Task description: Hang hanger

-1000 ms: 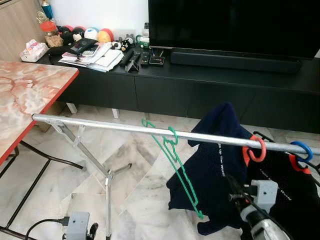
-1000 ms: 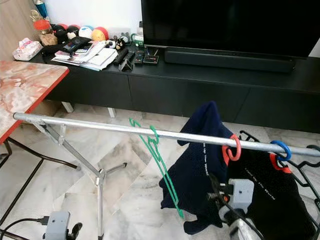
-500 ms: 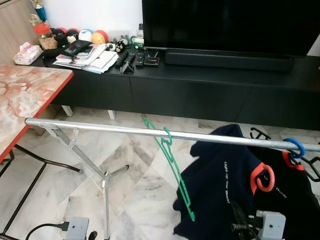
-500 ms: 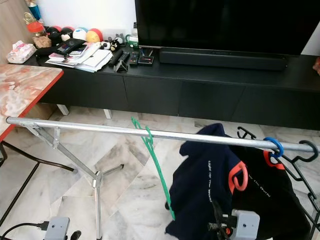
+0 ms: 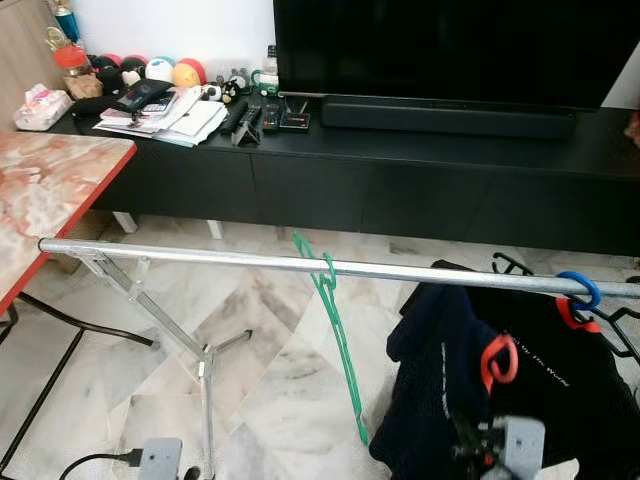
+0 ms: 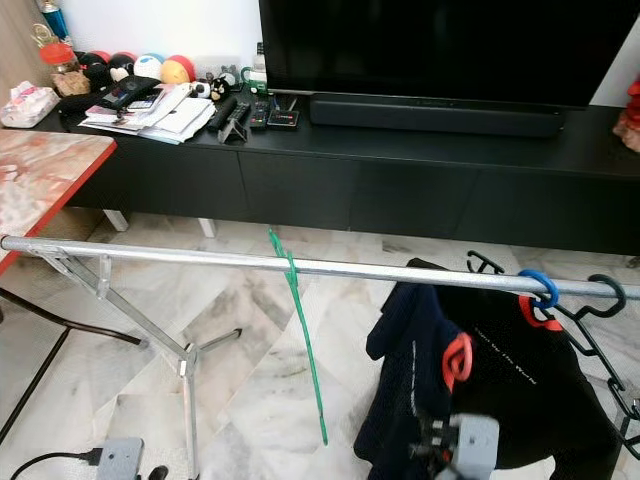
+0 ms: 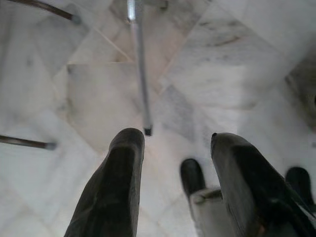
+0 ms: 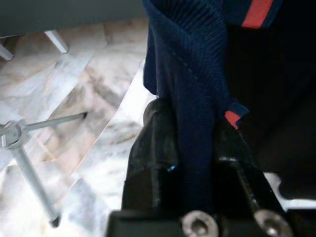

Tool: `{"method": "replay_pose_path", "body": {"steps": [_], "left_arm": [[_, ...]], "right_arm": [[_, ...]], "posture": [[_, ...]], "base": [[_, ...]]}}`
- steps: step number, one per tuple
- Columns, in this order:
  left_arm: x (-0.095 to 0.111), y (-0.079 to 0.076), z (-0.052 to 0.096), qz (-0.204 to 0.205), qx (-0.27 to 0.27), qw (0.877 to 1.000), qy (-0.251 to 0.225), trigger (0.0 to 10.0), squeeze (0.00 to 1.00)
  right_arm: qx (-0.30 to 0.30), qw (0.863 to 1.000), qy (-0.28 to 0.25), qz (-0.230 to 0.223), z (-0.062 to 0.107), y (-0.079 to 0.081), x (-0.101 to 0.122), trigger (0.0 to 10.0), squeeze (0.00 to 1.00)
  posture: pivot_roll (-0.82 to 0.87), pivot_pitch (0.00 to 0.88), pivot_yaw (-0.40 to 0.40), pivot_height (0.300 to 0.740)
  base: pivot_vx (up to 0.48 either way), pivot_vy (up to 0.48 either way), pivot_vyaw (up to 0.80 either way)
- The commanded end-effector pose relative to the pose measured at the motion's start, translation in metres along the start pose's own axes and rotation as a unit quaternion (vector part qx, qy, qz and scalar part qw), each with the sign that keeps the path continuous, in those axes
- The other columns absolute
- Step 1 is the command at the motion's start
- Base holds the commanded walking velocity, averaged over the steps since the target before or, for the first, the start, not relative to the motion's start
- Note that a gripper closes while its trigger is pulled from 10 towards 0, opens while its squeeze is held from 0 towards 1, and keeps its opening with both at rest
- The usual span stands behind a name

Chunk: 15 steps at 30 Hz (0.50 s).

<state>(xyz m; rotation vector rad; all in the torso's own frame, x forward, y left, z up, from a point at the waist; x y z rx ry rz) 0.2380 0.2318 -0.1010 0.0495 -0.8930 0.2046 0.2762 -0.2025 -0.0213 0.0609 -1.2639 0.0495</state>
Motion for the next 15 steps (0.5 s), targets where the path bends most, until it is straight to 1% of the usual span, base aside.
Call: {"method": "replay_pose_path", "body": {"steps": [1, 2, 3, 5, 6, 9, 10, 11, 13, 15], "left_arm": [[-0.019, 0.009, 0.006, 0.012, 0.019, 0.999, 0.027, 10.0, 0.00], [-0.027, 0.008, 0.009, 0.014, 0.018, 0.999, 0.038, 10.0, 0.00], [-0.035, 0.006, 0.012, 0.013, 0.017, 0.999, 0.048, 10.0, 0.00], [-0.041, 0.004, 0.014, 0.011, 0.014, 0.998, 0.057, 10.0, 0.00], [-0.045, 0.002, 0.016, 0.010, 0.011, 0.998, 0.063, 10.0, 0.00], [-0.048, 0.000, 0.016, -0.001, 0.002, 0.998, 0.070, 10.0, 0.00], [-0.047, 0.000, 0.016, -0.003, 0.001, 0.998, 0.069, 10.0, 0.00], [-0.039, 0.001, 0.012, -0.003, -0.002, 0.998, 0.061, 10.0, 0.00], [-0.033, 0.002, 0.010, -0.008, -0.005, 0.998, 0.055, 10.0, 0.00], [-0.029, 0.003, 0.008, -0.008, -0.002, 0.999, 0.052, 10.0, 0.00]], "right_arm": [[-0.003, 1.000, 0.003, 0.001, 0.004, -0.002, -0.006, 1.5, 0.00], [-0.005, 1.000, 0.010, 0.004, 0.002, -0.004, -0.010, 10.0, 0.00], [-0.006, 1.000, 0.020, 0.006, 0.002, -0.005, -0.016, 10.0, 0.00], [-0.004, 1.000, 0.030, 0.007, 0.002, -0.004, -0.022, 10.0, 0.00], [-0.005, 0.999, 0.035, 0.005, 0.003, -0.004, -0.026, 10.0, 0.00], [-0.012, 0.999, 0.040, -0.003, 0.003, -0.003, -0.029, 10.0, 0.00], [-0.014, 0.999, 0.038, -0.008, 0.002, -0.002, -0.029, 10.0, 0.00], [-0.010, 0.999, 0.031, -0.010, -0.001, 0.004, -0.027, 10.0, 0.00], [-0.008, 1.000, 0.026, -0.010, -0.003, 0.010, -0.027, 10.0, 0.00], [-0.012, 0.999, 0.025, -0.016, -0.003, 0.011, -0.028, 10.0, 0.00]], "posture": [[-0.08, 0.112, -0.036, 0.740], [-0.07, 0.101, -0.039, 0.740], [-0.07, 0.095, -0.039, 0.740], [-0.06, 0.087, -0.034, 0.740], [-0.06, 0.068, -0.031, 0.740], [-0.05, 0.064, -0.021, 0.740], [-0.06, 0.065, -0.004, 0.740], [-0.07, 0.077, 0.008, 0.740], [-0.07, 0.070, 0.007, 0.740], [-0.08, 0.073, 0.008, 0.740]], "base": [[0.000, 0.000, 0.00], [0.000, 0.000, 0.00], [0.000, 0.000, 0.00], [0.000, 0.000, 0.00], [0.000, 0.000, 0.00], [0.000, 0.000, 0.00], [0.000, 0.000, 0.00], [0.000, 0.000, 0.00], [0.000, 0.000, 0.00], [0.000, 0.000, 0.00]]}}
Point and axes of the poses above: a point about 5 cm out from each wrist's last joint towards the gripper, its own z axis pointing back from the gripper into the wrist, its own x axis along the axis of the wrist's last joint, y = z × x, the point moved 6 cm from there along -z, pointing out of the wrist towards the gripper, and after that the axes turned 10 degrees about z, right-handed, at the moved point
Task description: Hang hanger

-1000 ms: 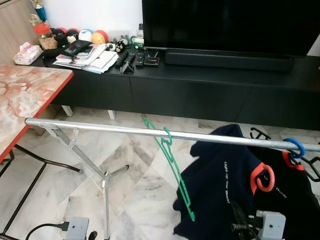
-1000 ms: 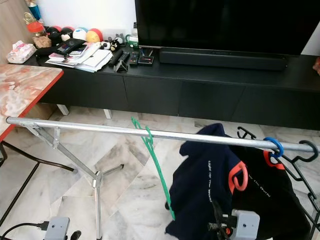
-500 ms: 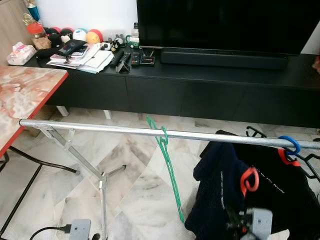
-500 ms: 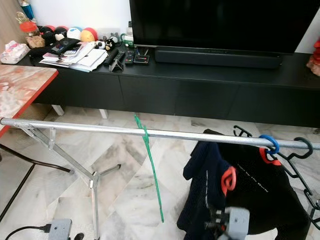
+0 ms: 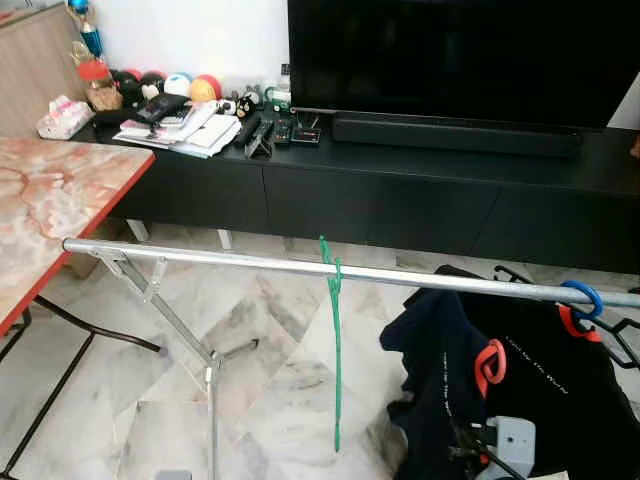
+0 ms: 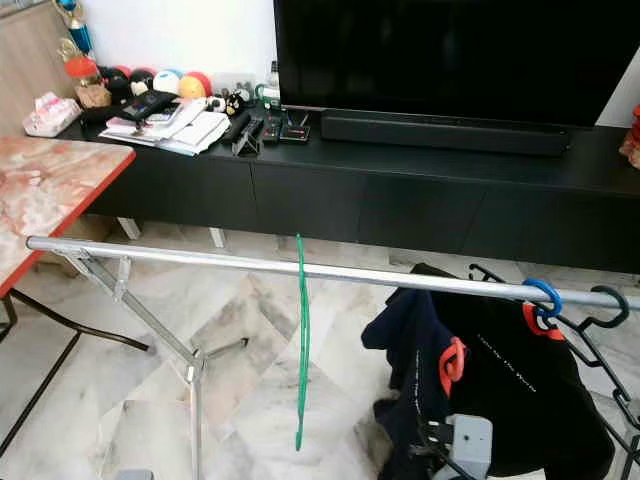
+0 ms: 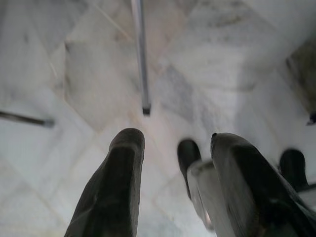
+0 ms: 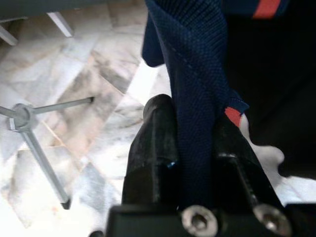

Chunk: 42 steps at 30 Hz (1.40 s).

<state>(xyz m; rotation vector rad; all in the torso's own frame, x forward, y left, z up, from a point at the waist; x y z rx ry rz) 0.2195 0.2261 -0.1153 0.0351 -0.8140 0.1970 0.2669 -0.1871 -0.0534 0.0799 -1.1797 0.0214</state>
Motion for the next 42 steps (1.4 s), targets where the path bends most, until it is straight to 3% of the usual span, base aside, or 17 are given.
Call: {"method": "replay_pose_path", "body": {"steps": [1, 4, 11, 21, 42], "left_arm": [[-0.004, 0.006, 0.001, -0.001, 0.006, 1.000, 0.010, 10.0, 0.00], [0.000, 0.006, -0.001, 0.003, 0.010, 1.000, 0.007, 10.0, 0.00], [-0.003, -0.002, -0.001, 0.007, 0.004, 1.000, 0.011, 10.0, 0.00], [-0.018, 0.006, 0.005, 0.025, 0.022, 0.999, 0.026, 10.0, 0.00], [-0.018, -0.001, 0.005, 0.030, 0.015, 0.999, 0.021, 10.0, 0.00]], "right_arm": [[-0.012, 1.000, -0.020, -0.001, 0.000, -0.004, 0.006, 10.0, 0.00], [-0.009, 1.000, -0.027, 0.002, 0.000, -0.003, 0.010, 10.0, 0.00], [-0.035, 0.998, -0.044, 0.005, -0.002, -0.021, 0.020, 10.0, 0.00], [-0.021, 0.999, -0.045, 0.009, -0.007, -0.015, 0.023, 10.0, 0.00], [-0.017, 0.999, -0.033, 0.019, -0.007, -0.016, 0.019, 10.0, 0.00]], "posture": [[-0.08, 0.074, 0.006, 0.740], [-0.09, 0.081, 0.009, 0.740], [-0.08, 0.108, 0.009, 0.740], [-0.07, 0.127, -0.014, 0.740], [-0.06, 0.147, -0.022, 0.740]], "base": [[0.000, 0.000, 0.00], [0.000, 0.000, 0.00], [0.000, 0.000, 0.00], [0.000, 0.000, 0.00], [-0.279, 0.000, 0.00]]}}
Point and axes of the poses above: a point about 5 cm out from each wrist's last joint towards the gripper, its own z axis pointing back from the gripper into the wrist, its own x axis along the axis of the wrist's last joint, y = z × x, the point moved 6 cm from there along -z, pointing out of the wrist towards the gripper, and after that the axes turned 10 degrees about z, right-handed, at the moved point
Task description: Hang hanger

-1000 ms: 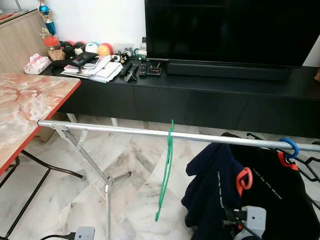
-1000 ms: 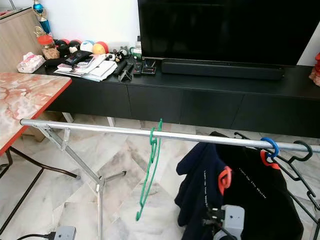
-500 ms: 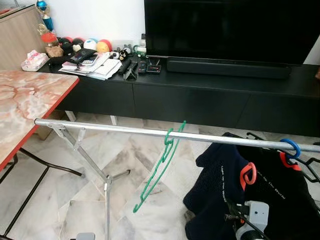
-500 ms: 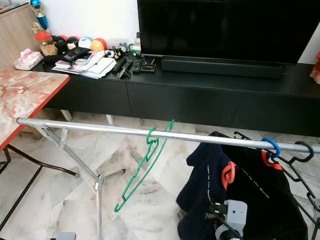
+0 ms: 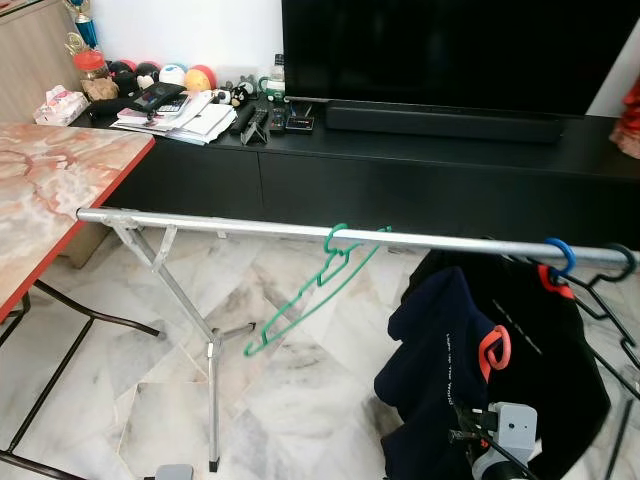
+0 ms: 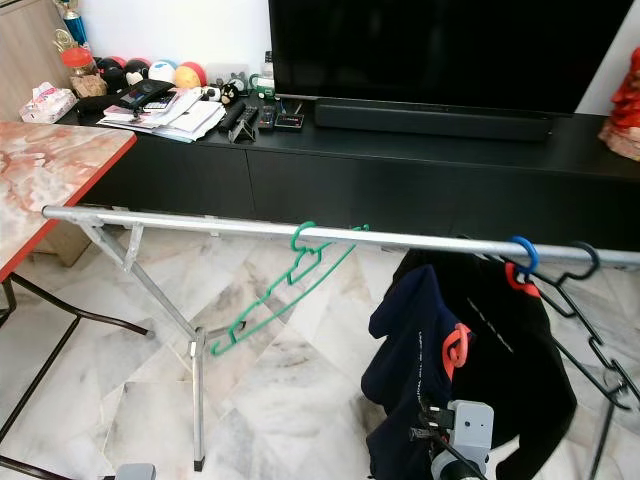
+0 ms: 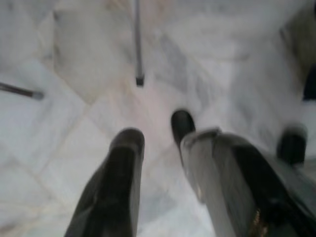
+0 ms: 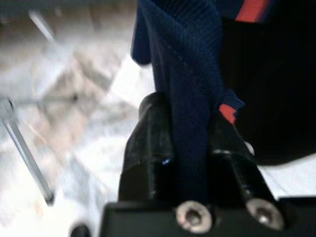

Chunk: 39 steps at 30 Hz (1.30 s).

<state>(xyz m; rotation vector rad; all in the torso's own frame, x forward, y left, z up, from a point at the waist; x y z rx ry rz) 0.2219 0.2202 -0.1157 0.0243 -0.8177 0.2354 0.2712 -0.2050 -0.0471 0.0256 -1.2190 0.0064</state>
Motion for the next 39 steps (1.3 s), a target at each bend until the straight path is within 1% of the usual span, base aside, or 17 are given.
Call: {"method": "replay_pose_path", "body": {"steps": [1, 10, 25, 36, 39], "left_arm": [[-0.0185, 0.0060, 0.0062, 0.011, 0.013, 1.000, 0.022, 10.0, 0.00], [-0.0173, 0.0061, 0.0060, 0.012, 0.014, 1.000, 0.020, 10.0, 0.00], [-0.0156, 0.0040, 0.0053, 0.015, 0.014, 1.000, 0.016, 10.0, 0.00], [-0.0158, 0.0051, 0.0050, 0.021, 0.019, 0.999, 0.019, 10.0, 0.00], [-0.0161, 0.0060, 0.0050, 0.024, 0.022, 0.999, 0.020, 10.0, 0.00]], "right_arm": [[0.008, 1.000, -0.014, 0.010, -0.0071, 0.0025, 0.0113, 10.0, 0.00], [0.013, 1.000, -0.013, 0.011, -0.0090, 0.0049, 0.0120, 10.0, 0.00], [0.011, 1.000, -0.012, 0.012, -0.0113, 0.0038, 0.0131, 10.0, 0.00], [0.010, 1.000, -0.011, 0.011, -0.0129, 0.0032, 0.0140, 10.0, 0.00], [0.010, 1.000, -0.011, 0.011, -0.0131, 0.0034, 0.0140, 10.0, 0.00]], "posture": [[-0.06, 0.146, -0.023, 0.740], [-0.06, 0.146, -0.025, 0.740], [-0.05, 0.140, -0.031, 0.740], [-0.05, 0.140, -0.030, 0.740], [-0.05, 0.140, -0.030, 0.740]], "base": [[-0.289, 0.000, 0.00], [-0.289, 0.000, 0.00], [-0.287, 0.000, 0.00], [0.000, 0.000, 0.00], [0.000, 0.480, 0.00]]}}
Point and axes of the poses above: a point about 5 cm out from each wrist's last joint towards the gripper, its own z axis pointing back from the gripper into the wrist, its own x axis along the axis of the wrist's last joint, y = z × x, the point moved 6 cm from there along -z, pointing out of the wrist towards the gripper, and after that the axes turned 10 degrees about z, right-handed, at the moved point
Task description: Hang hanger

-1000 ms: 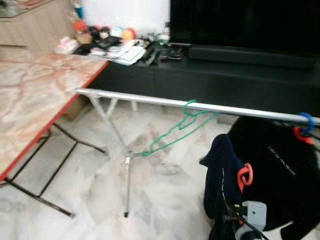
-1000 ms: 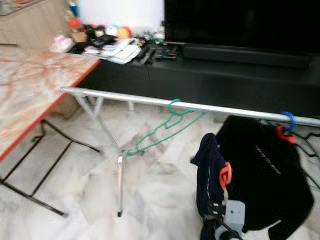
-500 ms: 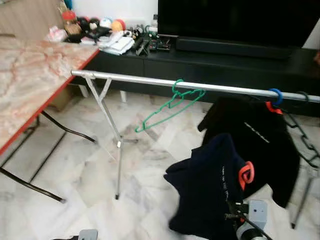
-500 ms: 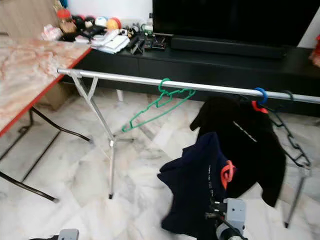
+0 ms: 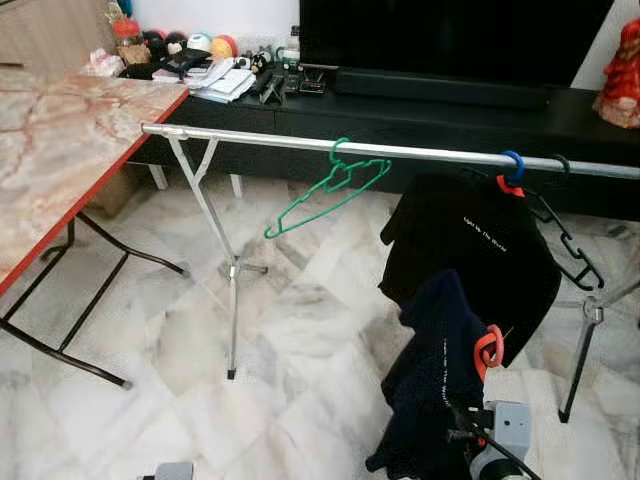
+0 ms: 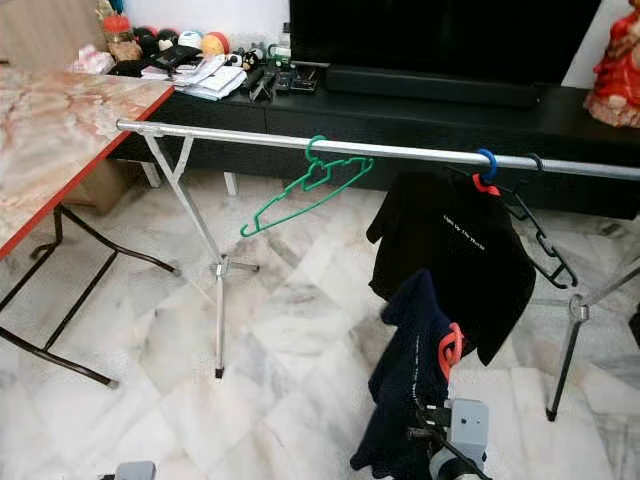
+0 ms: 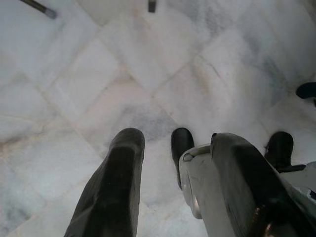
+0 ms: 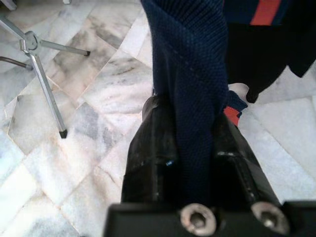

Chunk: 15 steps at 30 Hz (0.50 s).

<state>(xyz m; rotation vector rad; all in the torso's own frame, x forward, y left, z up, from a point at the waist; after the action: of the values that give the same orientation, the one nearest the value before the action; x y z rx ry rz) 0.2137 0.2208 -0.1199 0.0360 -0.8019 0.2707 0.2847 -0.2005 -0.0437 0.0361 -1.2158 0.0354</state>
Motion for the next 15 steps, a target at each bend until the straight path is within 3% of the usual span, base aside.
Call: {"method": "replay_pose_path", "body": {"steps": [1, 4, 10, 15], "left_arm": [[-0.008, 0.004, 0.002, 0.010, 0.009, 1.000, 0.013, 10.0, 0.00], [-0.007, 0.004, 0.002, 0.007, 0.009, 1.000, 0.010, 10.0, 0.00], [0.004, 0.003, 0.000, -0.003, 0.002, 1.000, -0.007, 10.0, 0.00], [0.053, -0.008, -0.008, -0.022, -0.032, 0.996, -0.082, 10.0, 0.00]], "right_arm": [[-0.002, 1.000, -0.012, 0.003, -0.002, -0.001, 0.006, 10.0, 0.00], [-0.001, 1.000, -0.011, 0.004, -0.002, -0.001, 0.006, 10.0, 0.00], [0.000, 1.000, -0.014, 0.008, -0.005, -0.002, 0.011, 10.0, 0.00], [0.002, 1.000, -0.020, 0.023, -0.013, -0.009, 0.023, 10.0, 0.00]], "posture": [[-0.05, 0.140, -0.030, 0.740], [-0.05, 0.140, -0.029, 0.740], [-0.05, 0.146, -0.027, 0.740], [-0.04, 0.149, -0.027, 0.740]], "base": [[0.000, 0.480, 0.00], [0.000, 0.420, 0.00], [0.000, 0.000, 0.00], [0.000, 0.000, 0.00]]}}
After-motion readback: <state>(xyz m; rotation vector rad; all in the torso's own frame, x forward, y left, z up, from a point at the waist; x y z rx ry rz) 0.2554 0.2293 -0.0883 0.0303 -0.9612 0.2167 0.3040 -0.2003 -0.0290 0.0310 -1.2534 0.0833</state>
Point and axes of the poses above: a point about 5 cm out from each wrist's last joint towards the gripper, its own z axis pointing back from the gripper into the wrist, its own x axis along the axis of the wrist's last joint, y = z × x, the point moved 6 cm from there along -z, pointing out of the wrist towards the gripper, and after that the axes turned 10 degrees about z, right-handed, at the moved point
